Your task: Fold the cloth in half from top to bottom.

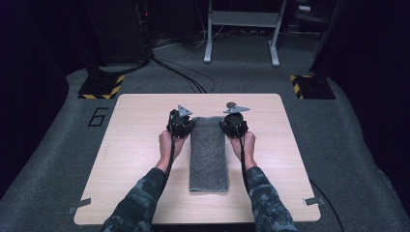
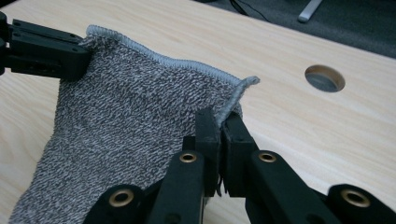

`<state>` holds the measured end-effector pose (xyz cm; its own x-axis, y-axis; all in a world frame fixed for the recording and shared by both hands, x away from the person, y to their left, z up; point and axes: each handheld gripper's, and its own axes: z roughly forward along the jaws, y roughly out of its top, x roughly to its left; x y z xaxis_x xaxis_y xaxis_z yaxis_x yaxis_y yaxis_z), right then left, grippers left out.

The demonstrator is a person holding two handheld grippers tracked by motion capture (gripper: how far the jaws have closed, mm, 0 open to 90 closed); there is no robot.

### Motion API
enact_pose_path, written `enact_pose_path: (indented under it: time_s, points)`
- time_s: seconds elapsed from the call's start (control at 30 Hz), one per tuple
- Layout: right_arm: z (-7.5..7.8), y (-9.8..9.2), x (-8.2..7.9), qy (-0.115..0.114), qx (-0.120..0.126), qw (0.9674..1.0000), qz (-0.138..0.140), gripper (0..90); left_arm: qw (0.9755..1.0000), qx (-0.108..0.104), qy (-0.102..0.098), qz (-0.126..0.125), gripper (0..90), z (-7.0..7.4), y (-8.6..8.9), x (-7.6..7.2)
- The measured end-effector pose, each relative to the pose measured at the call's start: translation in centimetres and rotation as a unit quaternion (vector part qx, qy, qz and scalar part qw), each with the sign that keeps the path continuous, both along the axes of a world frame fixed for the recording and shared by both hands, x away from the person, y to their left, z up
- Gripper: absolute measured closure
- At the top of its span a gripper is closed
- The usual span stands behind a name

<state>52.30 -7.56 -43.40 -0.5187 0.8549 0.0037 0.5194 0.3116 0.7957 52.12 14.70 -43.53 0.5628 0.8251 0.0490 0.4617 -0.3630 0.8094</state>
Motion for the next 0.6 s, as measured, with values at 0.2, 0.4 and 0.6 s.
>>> enact_pose_path:
  time_s: [0.2, 0.4, 0.6]
  points:
    - [1.4, 0.0, 0.4, -0.013, 0.003, 0.9999, 0.000, 87.3, 0.9998, -0.003, -0.017, 0.004, 86.3, 1.5, 0.1, 0.4]
    - [2.3, -0.2, -0.6, -0.030, 0.018, 0.9994, 0.004, 87.2, 0.9996, -0.006, -0.026, -0.003, 86.1, 1.8, 0.0, -0.7]
    - [2.1, -0.5, -2.4, -0.040, 0.022, 0.9988, 0.019, 87.0, 0.9991, -0.008, -0.036, -0.020, 85.8, 1.6, -0.4, -2.4]
